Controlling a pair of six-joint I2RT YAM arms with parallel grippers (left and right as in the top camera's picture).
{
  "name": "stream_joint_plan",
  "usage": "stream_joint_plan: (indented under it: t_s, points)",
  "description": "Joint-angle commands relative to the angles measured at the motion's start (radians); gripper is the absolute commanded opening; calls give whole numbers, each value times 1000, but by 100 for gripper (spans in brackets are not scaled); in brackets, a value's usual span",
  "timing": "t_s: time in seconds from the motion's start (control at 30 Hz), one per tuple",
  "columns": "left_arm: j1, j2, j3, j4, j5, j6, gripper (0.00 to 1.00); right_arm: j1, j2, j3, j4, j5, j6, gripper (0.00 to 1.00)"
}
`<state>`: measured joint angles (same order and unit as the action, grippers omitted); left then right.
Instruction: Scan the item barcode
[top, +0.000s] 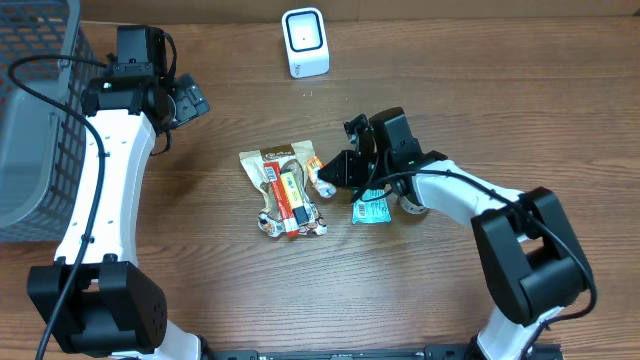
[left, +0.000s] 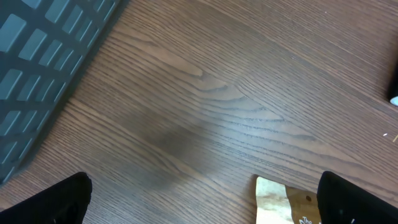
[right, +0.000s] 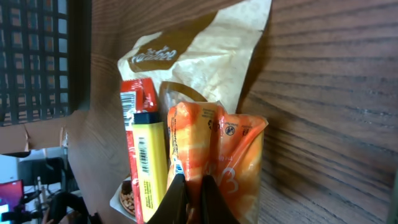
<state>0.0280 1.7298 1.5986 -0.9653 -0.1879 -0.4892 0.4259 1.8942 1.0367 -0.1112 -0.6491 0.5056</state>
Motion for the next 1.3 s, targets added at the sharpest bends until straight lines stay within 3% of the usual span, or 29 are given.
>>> stream_joint_plan:
  t_s: [0.0, 0.27, 0.5, 0.93, 1.27]
  points:
    - [4, -9, 5, 1, -2, 22, 100, 2, 25, -3, 18, -31, 31, 4]
    - [4, -9, 5, 1, -2, 22, 100, 2, 61, -3, 35, -37, 44, 4]
    - [4, -9, 5, 1, -2, 22, 100, 1, 57, -3, 28, -21, 44, 26]
    - [4, -9, 5, 1, -2, 21, 100, -1, -54, 0, -14, 35, -9, 43]
    - [4, -9, 5, 1, -2, 21, 100, 5, -165, 115, -277, 261, -98, 45]
